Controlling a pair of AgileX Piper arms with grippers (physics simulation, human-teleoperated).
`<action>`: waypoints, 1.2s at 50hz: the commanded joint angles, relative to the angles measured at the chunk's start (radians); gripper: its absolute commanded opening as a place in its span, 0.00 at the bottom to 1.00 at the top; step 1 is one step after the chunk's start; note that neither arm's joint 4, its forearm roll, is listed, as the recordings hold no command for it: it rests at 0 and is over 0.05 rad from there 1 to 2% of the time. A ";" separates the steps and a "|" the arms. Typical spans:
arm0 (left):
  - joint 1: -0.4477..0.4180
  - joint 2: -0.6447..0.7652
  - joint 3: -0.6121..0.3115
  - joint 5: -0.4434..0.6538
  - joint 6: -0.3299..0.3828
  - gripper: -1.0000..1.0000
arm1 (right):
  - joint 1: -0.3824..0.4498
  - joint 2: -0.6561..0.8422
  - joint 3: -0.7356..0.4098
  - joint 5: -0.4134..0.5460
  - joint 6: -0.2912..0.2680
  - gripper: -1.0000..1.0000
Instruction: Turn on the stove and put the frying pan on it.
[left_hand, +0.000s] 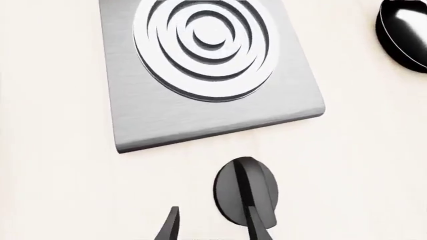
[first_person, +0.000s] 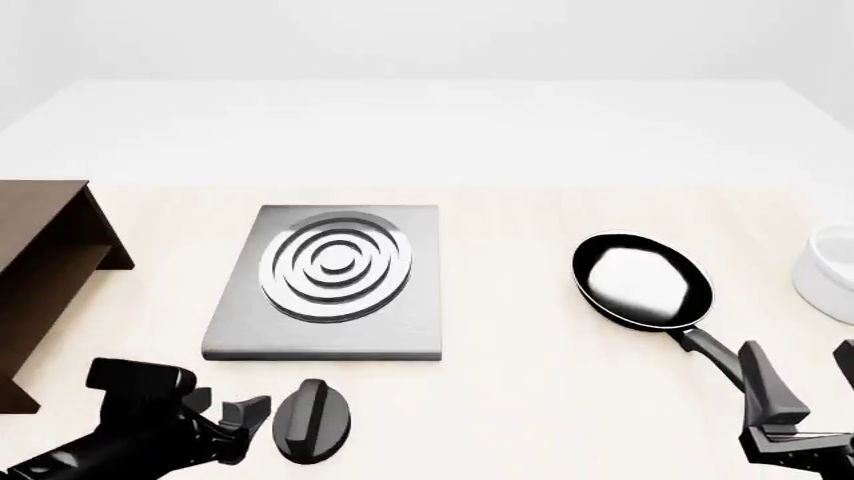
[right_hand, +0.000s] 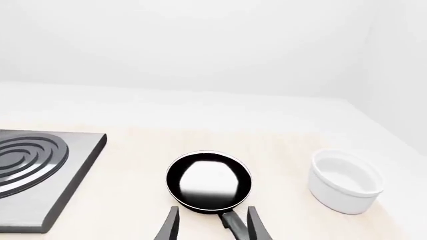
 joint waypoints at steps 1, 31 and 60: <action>-0.016 0.103 0.036 -0.104 -0.016 1.00 | 0.002 0.024 0.000 -0.021 -0.002 1.00; -0.254 0.451 0.077 -0.452 -0.282 1.00 | -0.008 0.047 0.000 -0.038 -0.009 1.00; -0.458 -0.068 0.069 -0.150 -0.483 1.00 | -0.003 0.065 0.000 -0.037 -0.019 1.00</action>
